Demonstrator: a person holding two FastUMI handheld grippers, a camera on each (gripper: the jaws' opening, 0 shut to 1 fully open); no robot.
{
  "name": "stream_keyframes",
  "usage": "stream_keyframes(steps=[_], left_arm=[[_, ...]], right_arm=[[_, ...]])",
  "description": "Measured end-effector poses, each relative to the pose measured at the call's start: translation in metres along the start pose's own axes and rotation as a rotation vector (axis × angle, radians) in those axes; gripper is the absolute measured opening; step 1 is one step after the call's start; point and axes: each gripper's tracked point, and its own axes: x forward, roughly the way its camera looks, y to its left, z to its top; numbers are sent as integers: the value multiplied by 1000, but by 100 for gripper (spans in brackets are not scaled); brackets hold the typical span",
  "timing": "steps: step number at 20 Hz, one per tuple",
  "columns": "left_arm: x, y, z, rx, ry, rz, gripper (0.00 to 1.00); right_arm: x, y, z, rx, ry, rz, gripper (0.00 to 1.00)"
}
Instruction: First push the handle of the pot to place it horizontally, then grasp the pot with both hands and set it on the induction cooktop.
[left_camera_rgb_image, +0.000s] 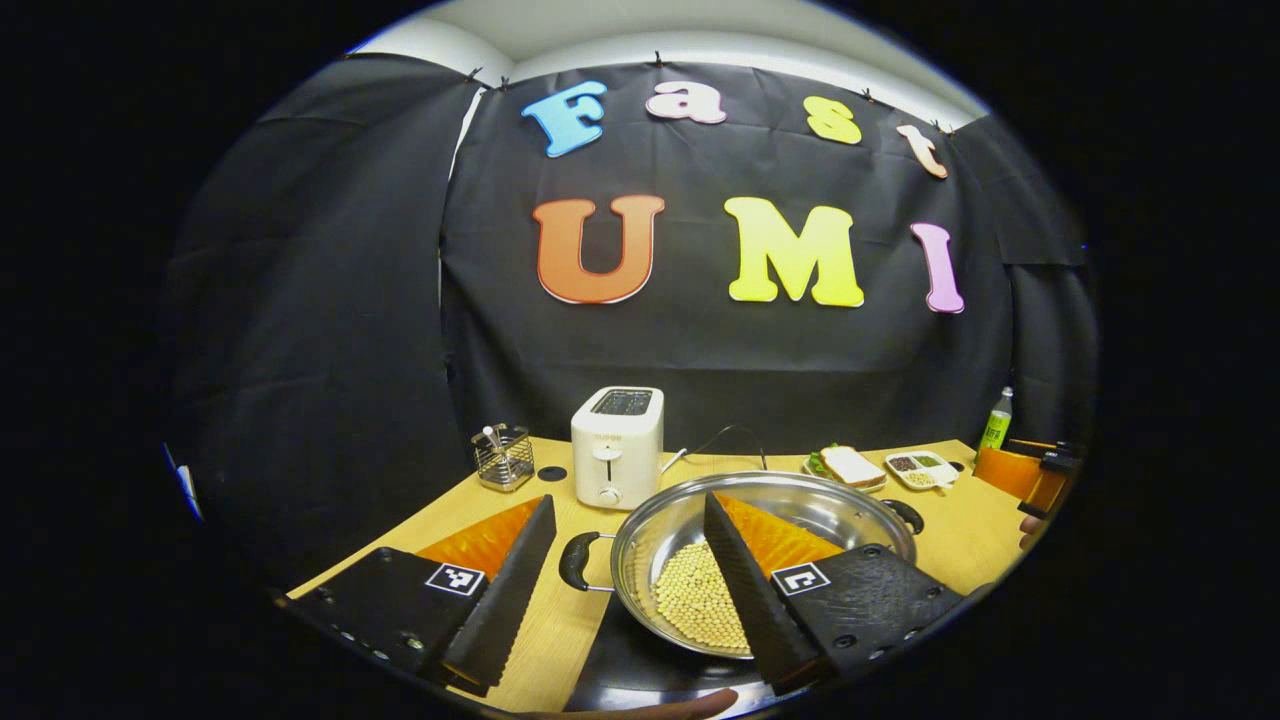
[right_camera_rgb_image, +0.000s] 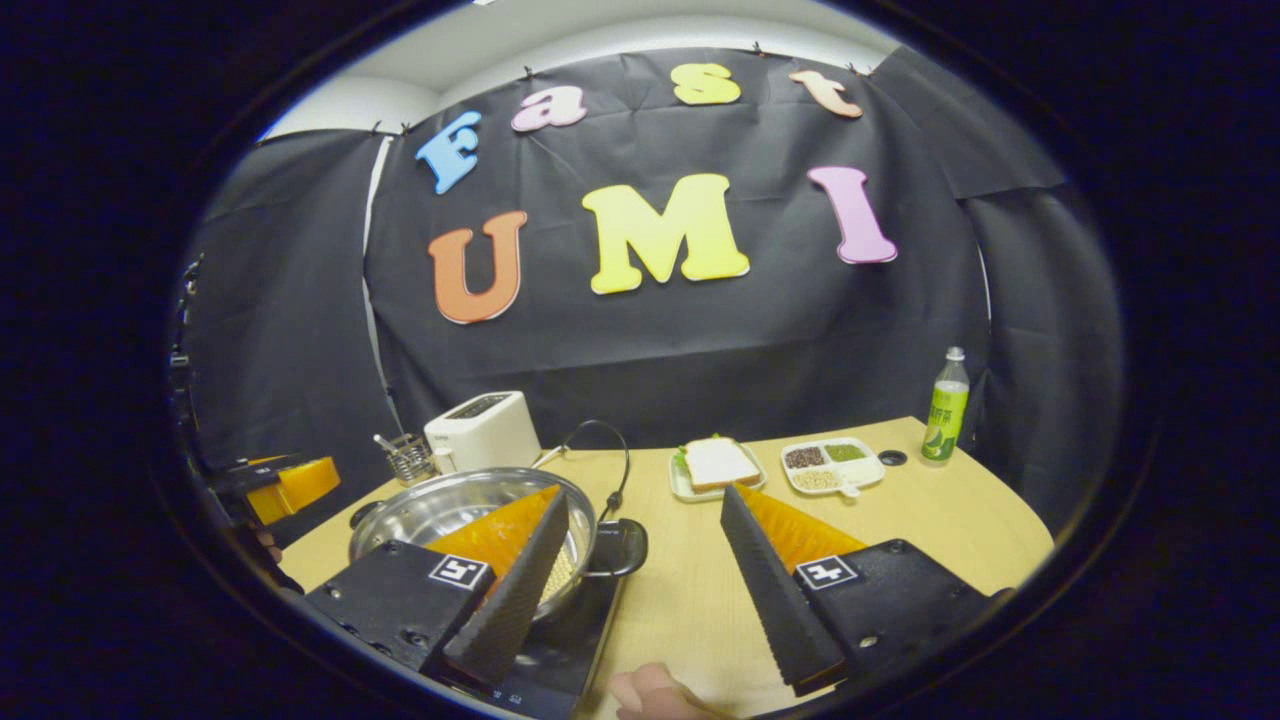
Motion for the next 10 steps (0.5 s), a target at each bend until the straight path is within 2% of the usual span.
stream_keyframes(steps=[1, 2, 3, 7, 10], left_arm=[[-14, -6, 3, 3, -18, -8, 90], [-26, -14, 5, 3, -34, -19, 82], [-40, -22, 6, 0, -44, -28, 92], [-82, -49, -5, 1, -61, -41, 95], [-105, -70, -20, -16, -12, -57, 95]], right_arm=[[-15, -4, 5, 5, -29, -4, 97], [-30, -10, 7, 10, -52, -15, 97], [-44, -14, 7, 11, -69, -22, 96], [-95, -23, -5, -23, -67, -36, 96], [-127, -33, -4, -45, -78, -56, 98]])
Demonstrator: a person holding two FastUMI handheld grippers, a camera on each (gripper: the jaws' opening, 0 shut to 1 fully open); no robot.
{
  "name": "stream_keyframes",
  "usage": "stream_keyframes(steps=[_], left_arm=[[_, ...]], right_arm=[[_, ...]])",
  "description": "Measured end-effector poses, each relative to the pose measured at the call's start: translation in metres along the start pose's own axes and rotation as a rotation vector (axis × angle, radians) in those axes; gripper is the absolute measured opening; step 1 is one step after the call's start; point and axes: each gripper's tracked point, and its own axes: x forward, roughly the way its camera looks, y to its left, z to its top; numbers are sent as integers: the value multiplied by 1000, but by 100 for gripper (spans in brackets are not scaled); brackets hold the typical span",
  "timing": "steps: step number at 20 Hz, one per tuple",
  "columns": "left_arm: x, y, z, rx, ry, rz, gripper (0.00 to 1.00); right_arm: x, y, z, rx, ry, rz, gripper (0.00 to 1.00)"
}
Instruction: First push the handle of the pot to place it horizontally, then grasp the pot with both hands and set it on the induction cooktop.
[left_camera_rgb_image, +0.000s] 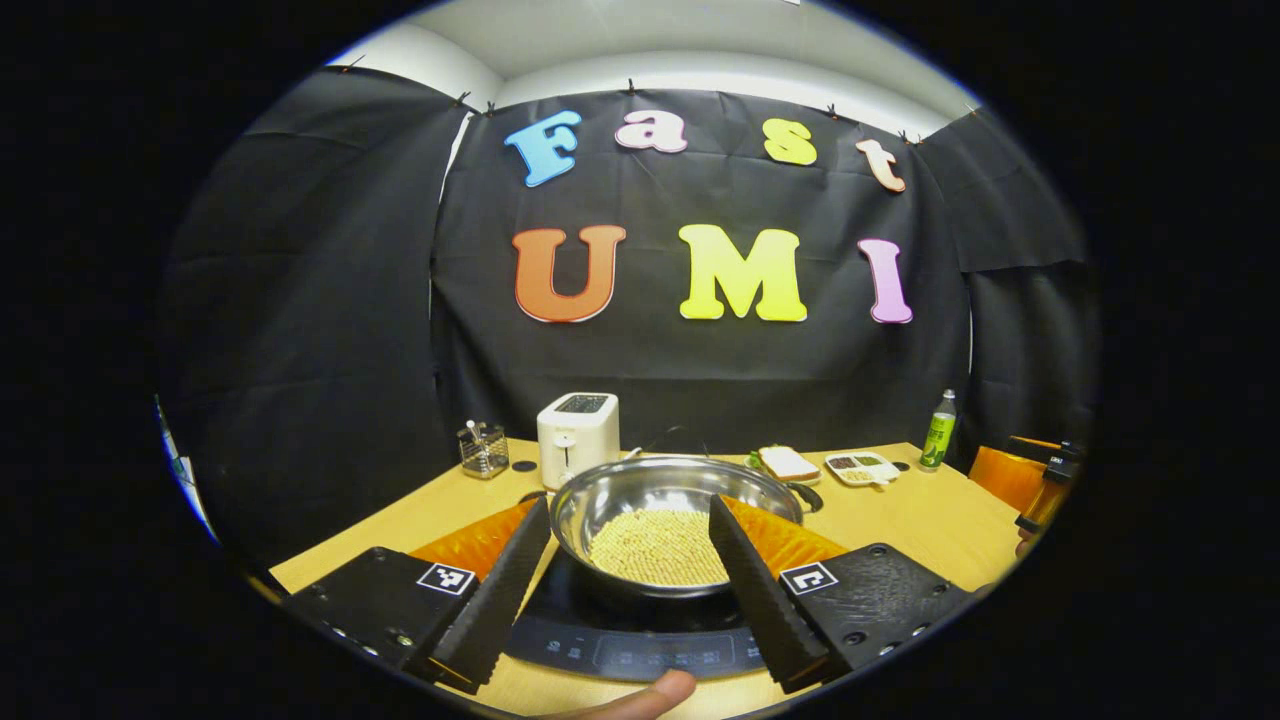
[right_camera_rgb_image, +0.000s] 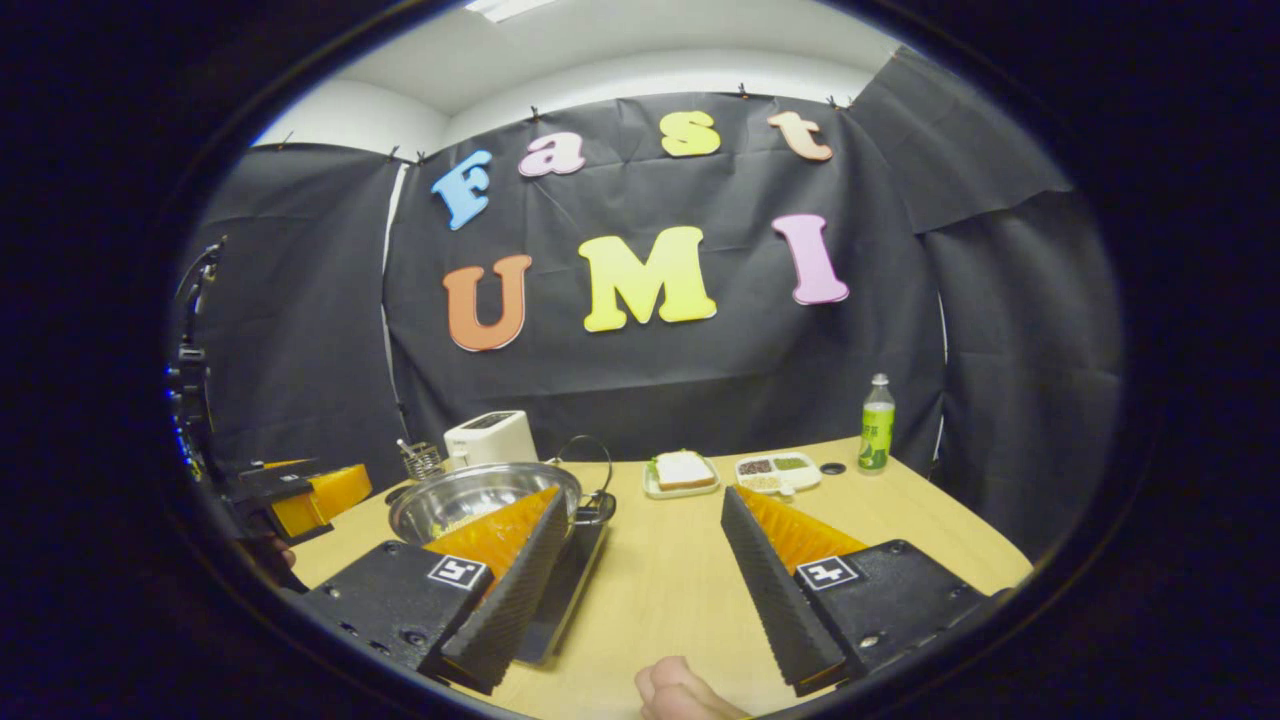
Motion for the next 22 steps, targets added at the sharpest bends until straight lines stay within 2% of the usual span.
stream_keyframes(steps=[3, 8, 16, 17, 18, 22], left_arm=[[-20, -8, 13, -5, -61, -1, 95], [-61, -30, 20, -16, -69, -32, 95], [-117, -44, 75, 41, -177, -56, 95], [-124, -46, 83, 44, -190, -64, 85], [-131, -47, 89, 46, -197, -69, 95], [-159, -42, 115, 36, -253, -68, 95]], right_arm=[[-29, -21, 13, -22, -32, -56, 98], [-70, -45, 27, 6, -45, -107, 98], [-132, -64, 65, 21, -96, -173, 98], [-138, -61, 68, 24, -100, -165, 97], [-144, -56, 74, 28, -109, -155, 97], [-167, -53, 92, 10, -157, -146, 98]])
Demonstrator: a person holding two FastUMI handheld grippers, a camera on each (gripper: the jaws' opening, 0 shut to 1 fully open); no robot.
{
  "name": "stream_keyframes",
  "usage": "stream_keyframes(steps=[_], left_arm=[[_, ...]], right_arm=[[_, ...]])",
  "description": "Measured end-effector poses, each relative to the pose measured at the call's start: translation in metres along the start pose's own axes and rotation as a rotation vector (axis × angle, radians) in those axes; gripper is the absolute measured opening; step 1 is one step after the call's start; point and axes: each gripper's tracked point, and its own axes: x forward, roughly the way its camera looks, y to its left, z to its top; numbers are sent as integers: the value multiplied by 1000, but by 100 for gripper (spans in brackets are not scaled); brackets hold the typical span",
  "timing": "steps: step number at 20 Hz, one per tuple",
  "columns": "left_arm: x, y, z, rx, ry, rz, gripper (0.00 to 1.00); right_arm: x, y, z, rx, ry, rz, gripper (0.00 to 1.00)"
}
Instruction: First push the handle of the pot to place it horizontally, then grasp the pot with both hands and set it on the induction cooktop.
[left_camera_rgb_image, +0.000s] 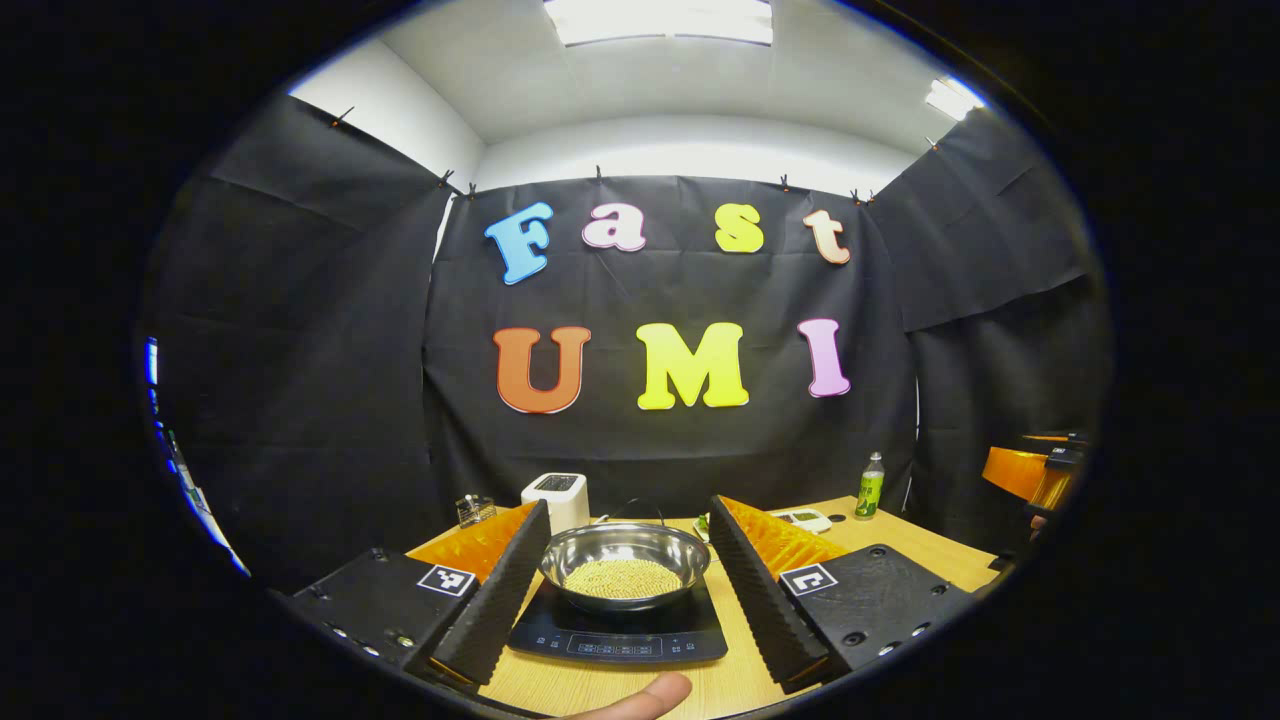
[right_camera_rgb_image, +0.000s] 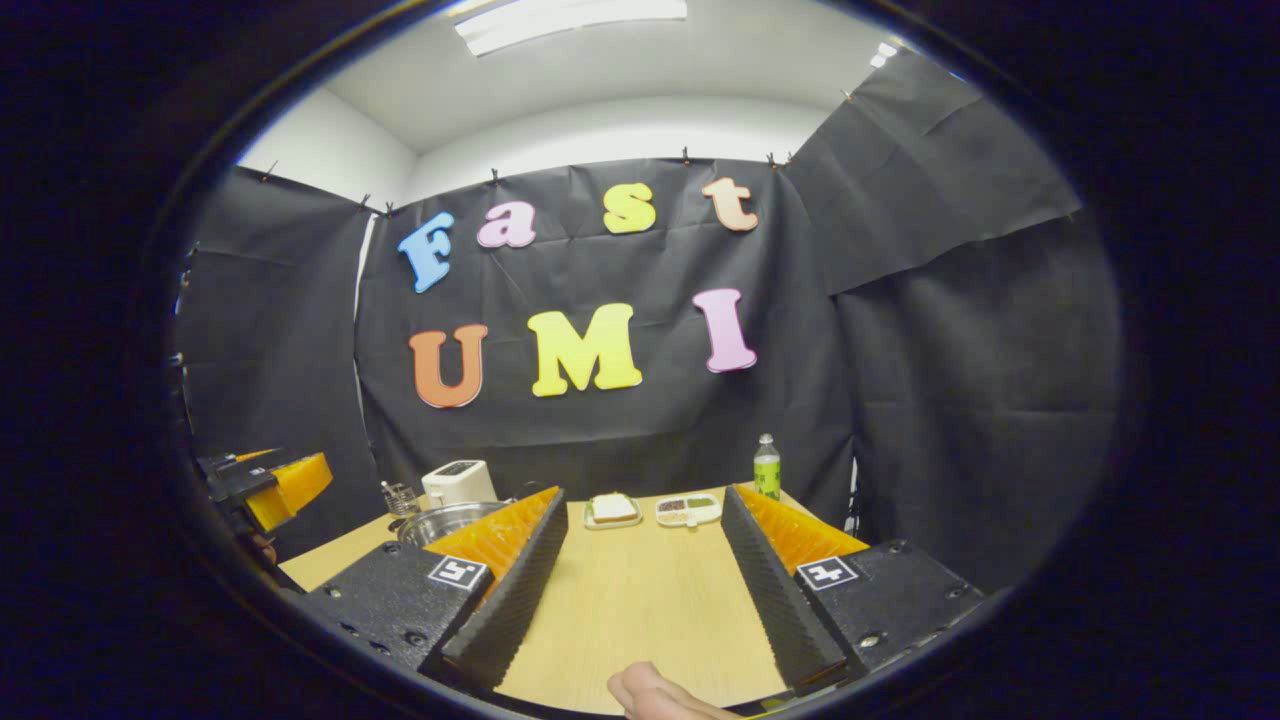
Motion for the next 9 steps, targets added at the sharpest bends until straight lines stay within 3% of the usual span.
stream_keyframes(steps=[4, 8, 9], left_arm=[[-19, 2, 22, -7, -39, -14, 95], [-29, 15, 32, -9, -68, 4, 94], [-29, 15, 33, -10, -73, 8, 84]], right_arm=[[-14, -4, 28, 53, -117, -7, 96], [-16, -18, 21, 50, -97, -29, 95], [-15, -16, 21, 57, -92, -21, 96]])
